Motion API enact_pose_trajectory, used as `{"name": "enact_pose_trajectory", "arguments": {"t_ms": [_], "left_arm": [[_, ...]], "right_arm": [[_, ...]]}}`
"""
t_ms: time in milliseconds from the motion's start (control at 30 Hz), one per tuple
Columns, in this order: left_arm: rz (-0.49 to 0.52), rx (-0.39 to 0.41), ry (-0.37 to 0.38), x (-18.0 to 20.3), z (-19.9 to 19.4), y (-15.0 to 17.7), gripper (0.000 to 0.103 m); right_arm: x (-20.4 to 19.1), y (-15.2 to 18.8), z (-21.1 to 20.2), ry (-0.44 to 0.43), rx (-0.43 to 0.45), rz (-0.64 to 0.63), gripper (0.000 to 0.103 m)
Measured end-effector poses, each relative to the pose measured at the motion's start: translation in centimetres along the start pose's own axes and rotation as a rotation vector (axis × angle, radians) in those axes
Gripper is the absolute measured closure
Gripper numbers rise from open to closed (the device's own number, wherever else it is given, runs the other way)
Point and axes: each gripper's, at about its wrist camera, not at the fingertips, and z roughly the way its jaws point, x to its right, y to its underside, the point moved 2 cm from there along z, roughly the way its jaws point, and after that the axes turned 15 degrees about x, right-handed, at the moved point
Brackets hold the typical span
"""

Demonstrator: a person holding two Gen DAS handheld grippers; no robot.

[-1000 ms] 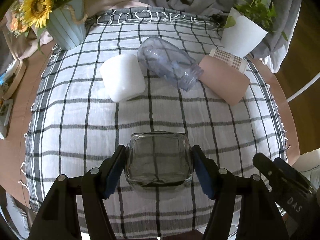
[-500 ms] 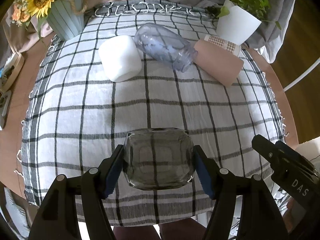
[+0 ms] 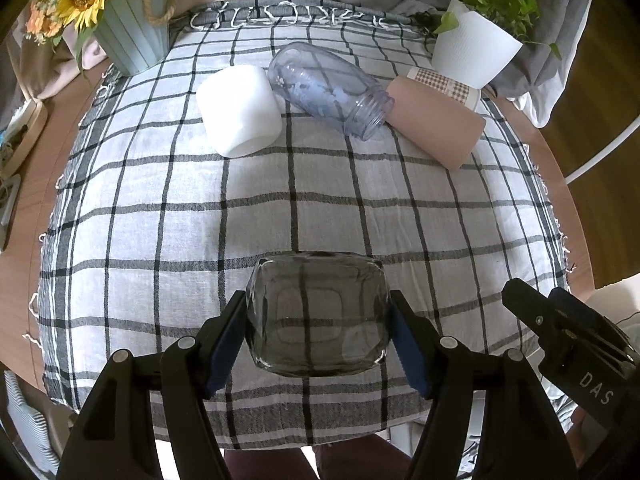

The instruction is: Flip cup upside down

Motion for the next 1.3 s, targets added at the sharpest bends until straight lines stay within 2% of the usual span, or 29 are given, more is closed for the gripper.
{"name": "enact_pose_trajectory", "arguments": {"t_ms": [33, 100, 167, 233, 300, 567, 1000, 1133, 1300], "left_arm": [[0.008, 0.007, -0.002, 0.1, -0.1, 0.0, 0.032], [0.022, 0.029, -0.007, 0.2, -0.6, -0.2, 0.016], [0.032, 0.052, -0.013, 0.3, -1.2, -0.3, 0.011], [0.040, 0.076, -0.019, 0.5, -2.1, -0.5, 0.010], [0.046, 0.098, -0.033, 0.5, -2.9, -0.5, 0.004], [0.048, 0.200, -0.085, 1.0, -7.4, -0.2, 0.000], [0.009, 0.345, -0.173, 0.3, -14.7, 1.1, 0.000], [-0.022, 0.364, -0.172, -0.5, -16.3, 1.7, 0.000], [-0.001, 0.378, -0.179, -0.3, -17.6, 2.6, 0.000]], "right_arm": [[0.0, 0.0, -0.1, 0.001, 0.000, 0.000, 0.023], [0.0, 0.0, -0.1, 0.003, 0.003, 0.003, 0.022], [0.1, 0.0, -0.2, 0.007, 0.007, 0.005, 0.017], [0.4, -0.1, -0.6, 0.016, 0.017, 0.008, 0.016], [0.7, -0.3, -1.1, 0.017, 0.025, 0.010, 0.016], [1.0, -0.9, -5.0, 0.014, 0.105, -0.026, 0.015], [0.5, -0.7, -13.6, -0.068, 0.310, -0.067, 0.013], [0.3, -0.3, -14.9, -0.091, 0.328, -0.050, 0.013], [-0.4, 0.6, -15.7, -0.119, 0.334, -0.063, 0.013]]}}
